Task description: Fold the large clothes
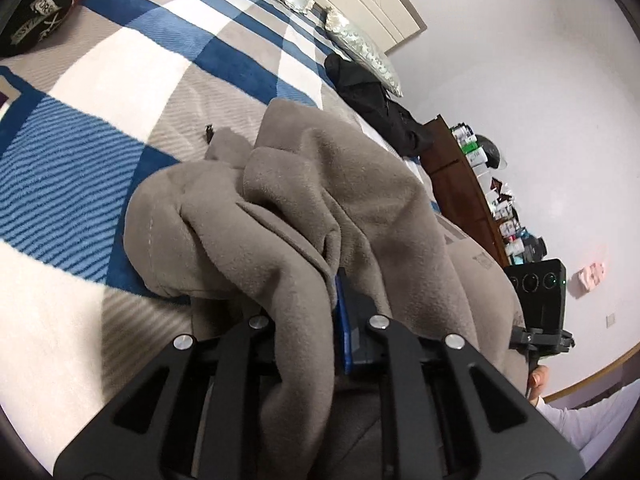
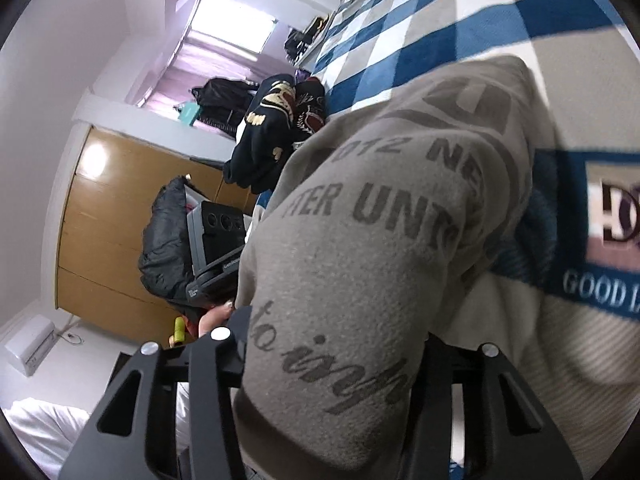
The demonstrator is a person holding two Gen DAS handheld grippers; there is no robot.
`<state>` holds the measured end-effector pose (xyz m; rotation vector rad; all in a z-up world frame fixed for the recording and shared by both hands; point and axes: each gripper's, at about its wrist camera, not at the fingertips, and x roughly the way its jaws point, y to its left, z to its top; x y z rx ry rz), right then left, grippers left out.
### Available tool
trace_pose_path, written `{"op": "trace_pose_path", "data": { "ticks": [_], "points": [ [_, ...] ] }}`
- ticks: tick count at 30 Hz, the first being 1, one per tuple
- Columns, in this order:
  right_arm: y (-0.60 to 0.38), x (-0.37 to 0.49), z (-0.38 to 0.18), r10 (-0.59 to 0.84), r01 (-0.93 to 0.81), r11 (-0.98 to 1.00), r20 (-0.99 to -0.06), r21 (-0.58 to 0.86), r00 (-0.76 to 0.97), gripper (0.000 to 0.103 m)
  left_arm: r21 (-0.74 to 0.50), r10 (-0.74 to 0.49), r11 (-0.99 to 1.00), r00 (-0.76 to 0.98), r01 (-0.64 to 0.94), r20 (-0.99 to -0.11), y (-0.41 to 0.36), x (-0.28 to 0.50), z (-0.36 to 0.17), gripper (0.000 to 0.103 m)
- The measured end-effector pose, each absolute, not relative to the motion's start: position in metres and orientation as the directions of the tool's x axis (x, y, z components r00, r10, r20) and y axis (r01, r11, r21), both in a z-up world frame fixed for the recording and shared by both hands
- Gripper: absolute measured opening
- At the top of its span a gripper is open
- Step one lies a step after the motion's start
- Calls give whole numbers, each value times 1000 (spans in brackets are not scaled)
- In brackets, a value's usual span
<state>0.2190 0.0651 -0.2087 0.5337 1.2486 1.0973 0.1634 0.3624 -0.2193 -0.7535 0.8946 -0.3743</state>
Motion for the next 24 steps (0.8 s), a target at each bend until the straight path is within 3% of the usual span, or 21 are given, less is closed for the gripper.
{"op": "trace_pose_path", "data": {
  "ticks": [14,24],
  "points": [
    [132,262,-37,823,-351,487,-555,800,-122,45,-815,-610,574,621,-82,-492,416,185,-100,14],
    [289,292,134,808,-497,412,-558,763,-187,45,-834,-519,548,753,-70,-404,562,186,51,14]
  ]
}}
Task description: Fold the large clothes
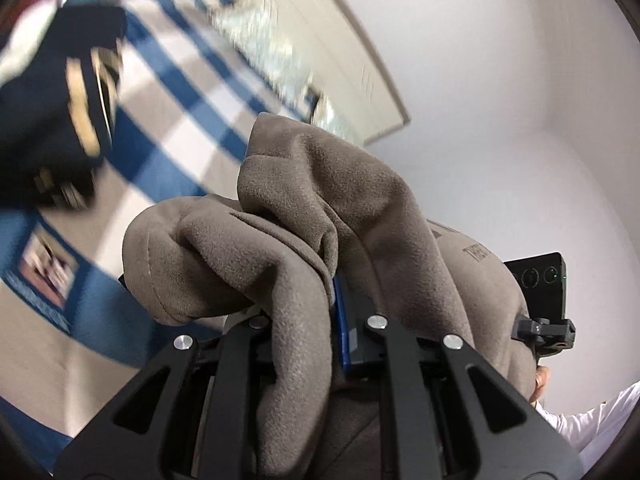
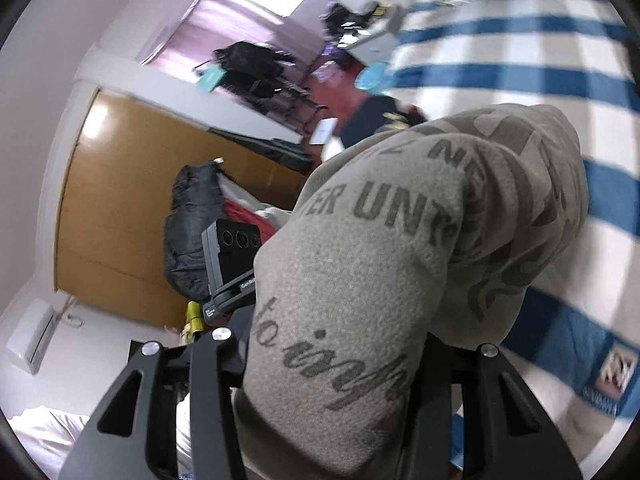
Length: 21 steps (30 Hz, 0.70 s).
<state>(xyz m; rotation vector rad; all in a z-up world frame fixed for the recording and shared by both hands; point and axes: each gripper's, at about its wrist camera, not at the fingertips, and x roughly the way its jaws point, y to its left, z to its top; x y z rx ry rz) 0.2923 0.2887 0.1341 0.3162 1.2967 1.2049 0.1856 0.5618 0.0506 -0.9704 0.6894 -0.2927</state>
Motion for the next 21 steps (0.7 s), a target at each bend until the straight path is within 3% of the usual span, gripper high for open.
{"op": "trace_pose_path", "data": {
  "ticks": [7,13,17,21],
  "points": [
    [470,319,201,837,-588,221,-461,778,-295,45,-739,-293,654,845,-163,-447,731,173,157,14],
    [609,352,199,855,-632,21,-341,775,-391,45,-602,-107,754,856,-262,-506,861,177,203,13],
    [646,386,138,869,-653,-35,-299,757,-394,45,-556,-47,783,864,-279,-500,911,202,169,14],
    [624,416,30,872,-624,45,-335,780,-357,45,-597,-75,753,864,-279,-498,910,237,64,14]
  ]
}}
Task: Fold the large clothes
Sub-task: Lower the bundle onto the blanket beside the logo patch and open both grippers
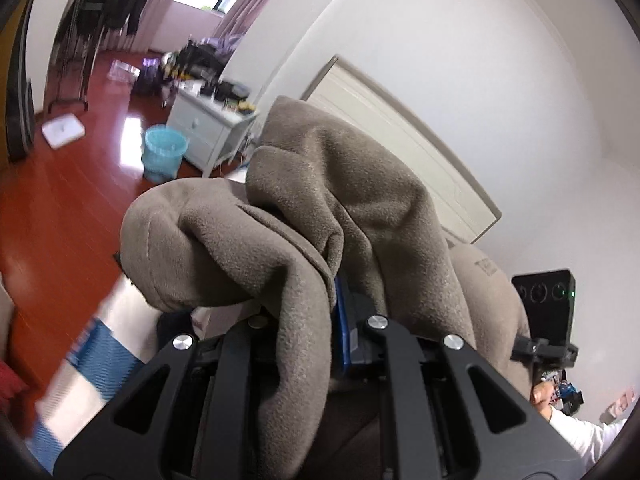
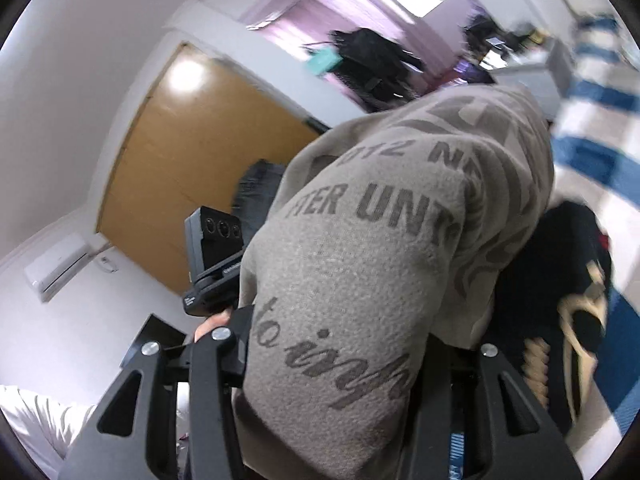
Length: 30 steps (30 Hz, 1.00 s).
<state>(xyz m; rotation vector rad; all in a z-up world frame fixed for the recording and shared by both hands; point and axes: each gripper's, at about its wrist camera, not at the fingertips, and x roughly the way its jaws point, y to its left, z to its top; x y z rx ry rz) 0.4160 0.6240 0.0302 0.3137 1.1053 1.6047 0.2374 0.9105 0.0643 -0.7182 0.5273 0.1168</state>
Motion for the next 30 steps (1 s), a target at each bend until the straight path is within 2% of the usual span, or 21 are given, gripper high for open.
{"op": "trace_pose_path", "data": {
  "ticks": [2,5,6,9,11,12,13,14,18,21,25,30],
  "points": [
    [608,429,-28,856,-592,137,-396,794,-333,45,-615,-114,728,831,-302,-544,895,258,-1,14],
    [569,446,-106,835,-505,258,-453,824,-312,47,-588,-135,734,775,-340,-617,871,276,-70,14],
    [555,450,-123,837,-476,281,-455,833,-303,47,-593,-137,728,775,-344,-617,867,276,-84,15],
    [533,457,-148,845,-409,301,-440,862,-303,56,-599,-112,711,782,-368,-613,863,268,-100,27],
    [531,455,-151,815,-432,340,-491,835,-308,83,-609,-120,701,780,-371,-614,867,262,-100,42],
    [537,454,-147,792,-453,369,-530,812,-304,89,-591,-110,714,773,-376,-625,867,260,-98,69],
    [541,453,-143,774,-459,392,-556,797,-304,96,-560,-83,732,764,-389,-640,870,258,-93,87],
    [540,454,-138,759,-458,412,-575,787,-306,99,-518,-49,757,754,-400,-655,868,252,-85,88],
    [535,448,-110,709,-503,463,-646,730,-284,98,-440,-3,790,715,-427,-699,869,228,-55,93],
    [514,438,-85,676,-543,492,-692,681,-255,98,-415,27,810,734,-414,-679,856,210,-18,93],
    [482,442,-52,732,-527,490,-656,695,-184,99,-464,-37,829,798,-311,-601,820,220,30,96],
    [466,435,-38,785,-475,483,-604,736,-139,99,-514,-133,828,812,-225,-569,777,284,35,96]
  ]
}}
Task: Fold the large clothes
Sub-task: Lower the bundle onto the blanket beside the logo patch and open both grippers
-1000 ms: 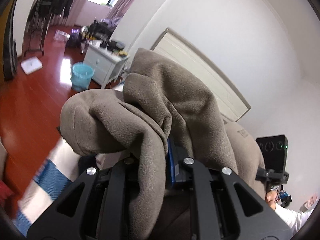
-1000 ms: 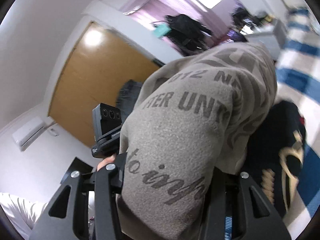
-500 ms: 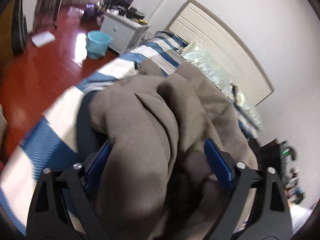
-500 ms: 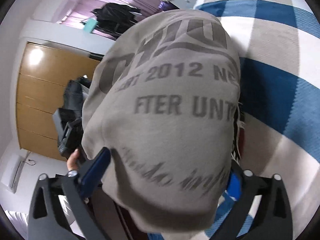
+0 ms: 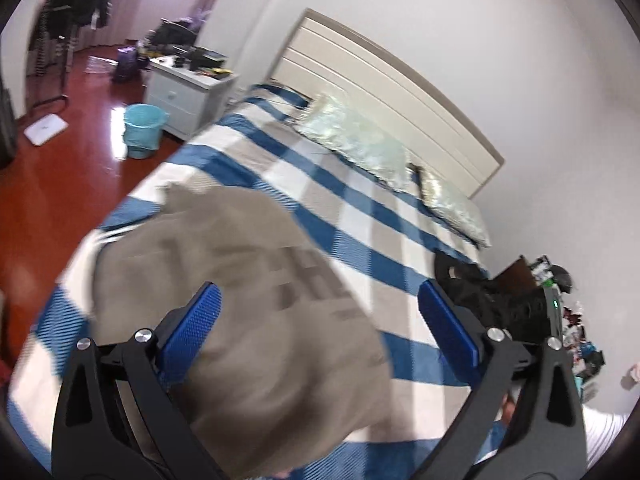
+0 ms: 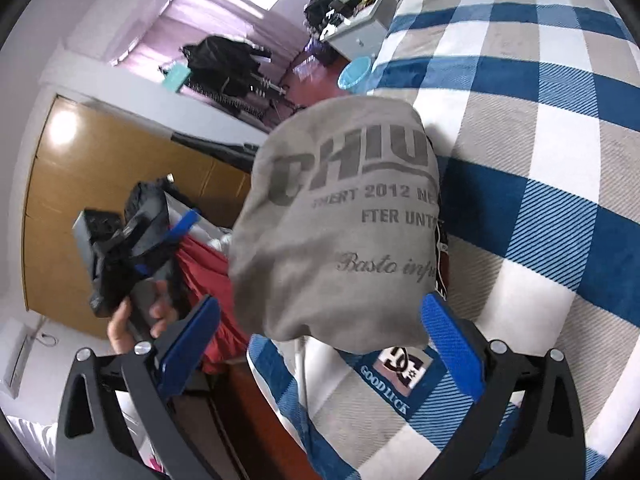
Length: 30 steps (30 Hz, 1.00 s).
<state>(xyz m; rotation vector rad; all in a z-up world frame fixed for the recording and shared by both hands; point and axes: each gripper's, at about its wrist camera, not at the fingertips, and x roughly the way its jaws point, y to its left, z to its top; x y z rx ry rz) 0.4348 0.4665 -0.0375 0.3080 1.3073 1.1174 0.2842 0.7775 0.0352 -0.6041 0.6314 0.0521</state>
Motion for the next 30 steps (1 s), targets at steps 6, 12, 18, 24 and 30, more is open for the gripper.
{"op": "trace_pose_path", "data": {
  "ticks": [6,12,18,24,30],
  "points": [
    [465,432,-33,835,-412,443,-534,796,-134,99,-490,-134,825,746,-281,-652,765,334,-22,96],
    [456,433,-58,841,-346,449,-520,824,-147,99,-340,-26,866,645,-367,-764,780,327,-80,96],
    [462,436,-65,830,-339,466,-537,817,-151,99,-337,-6,839,610,-428,-792,809,314,-99,96],
    [505,449,-32,833,-416,434,-532,799,-153,99,-256,16,898,608,-357,-793,784,306,-79,96],
    [555,443,-30,851,-382,322,-441,866,-283,99,-268,36,889,639,-372,-769,771,273,-74,96]
  ]
}}
